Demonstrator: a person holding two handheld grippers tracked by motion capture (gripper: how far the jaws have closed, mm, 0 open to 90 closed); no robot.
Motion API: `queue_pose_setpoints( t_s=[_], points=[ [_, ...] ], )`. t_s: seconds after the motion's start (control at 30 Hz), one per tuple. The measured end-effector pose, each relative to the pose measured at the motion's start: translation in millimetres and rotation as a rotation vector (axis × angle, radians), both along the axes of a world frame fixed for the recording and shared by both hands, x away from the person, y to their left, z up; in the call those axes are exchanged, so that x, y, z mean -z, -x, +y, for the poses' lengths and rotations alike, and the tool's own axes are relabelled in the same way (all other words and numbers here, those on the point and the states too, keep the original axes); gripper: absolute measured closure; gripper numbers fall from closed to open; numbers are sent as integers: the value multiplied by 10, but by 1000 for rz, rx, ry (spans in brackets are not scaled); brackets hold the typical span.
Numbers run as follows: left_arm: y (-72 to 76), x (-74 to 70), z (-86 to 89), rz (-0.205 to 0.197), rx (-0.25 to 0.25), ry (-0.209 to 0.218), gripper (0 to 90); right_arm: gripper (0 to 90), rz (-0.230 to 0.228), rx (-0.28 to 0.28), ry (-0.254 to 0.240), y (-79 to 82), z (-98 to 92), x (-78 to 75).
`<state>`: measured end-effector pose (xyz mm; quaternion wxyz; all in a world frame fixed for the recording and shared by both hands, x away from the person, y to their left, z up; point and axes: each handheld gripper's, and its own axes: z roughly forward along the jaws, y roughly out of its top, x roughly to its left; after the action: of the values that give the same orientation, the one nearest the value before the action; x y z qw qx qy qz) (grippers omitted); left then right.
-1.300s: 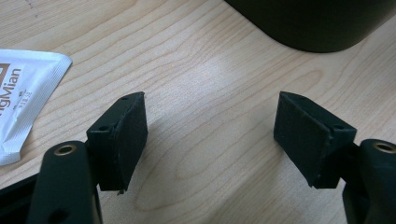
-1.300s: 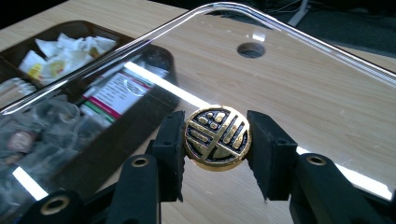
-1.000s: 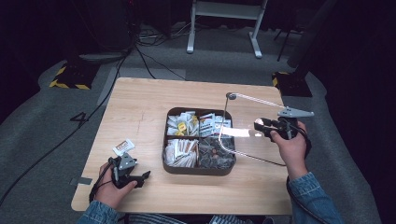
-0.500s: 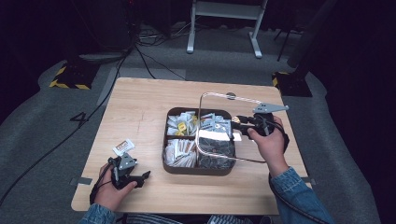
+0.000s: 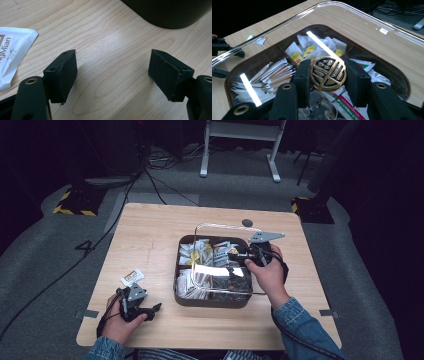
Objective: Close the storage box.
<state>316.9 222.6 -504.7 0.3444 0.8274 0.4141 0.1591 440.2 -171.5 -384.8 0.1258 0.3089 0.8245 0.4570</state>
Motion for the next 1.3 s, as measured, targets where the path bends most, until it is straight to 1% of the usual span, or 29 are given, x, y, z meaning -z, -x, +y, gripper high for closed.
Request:
queue_pose_setpoints(
  t_s=[0.2, 0.5, 0.7, 1.0, 1.07, 1.23, 1.3],
  points=[
    [-8, -3, -3, 5, 1, -3, 223, 592, 13, -7, 15, -57, 150, 88],
    [-9, -2, -5, 5, 2, -1, 221, 592, 30, -22, 41, -118, 321, 232],
    [-8, -2, -5, 4, 2, -4, 221, 592, 41, -25, 51, -141, 405, 324],
    [-8, -1, -6, 5, 1, -2, 221, 591, 66, -27, 49, -159, 519, 450],
    [-8, -1, -5, 5, 2, -2, 221, 592, 72, -29, 51, -160, 539, 469],
    [-8, -2, -5, 5, 2, -3, 221, 592, 69, -25, 57, -155, 566, 489],
    [-8, -2, -5, 6, 2, -1, 221, 592, 66, -24, 66, -152, 573, 491]
  ],
)
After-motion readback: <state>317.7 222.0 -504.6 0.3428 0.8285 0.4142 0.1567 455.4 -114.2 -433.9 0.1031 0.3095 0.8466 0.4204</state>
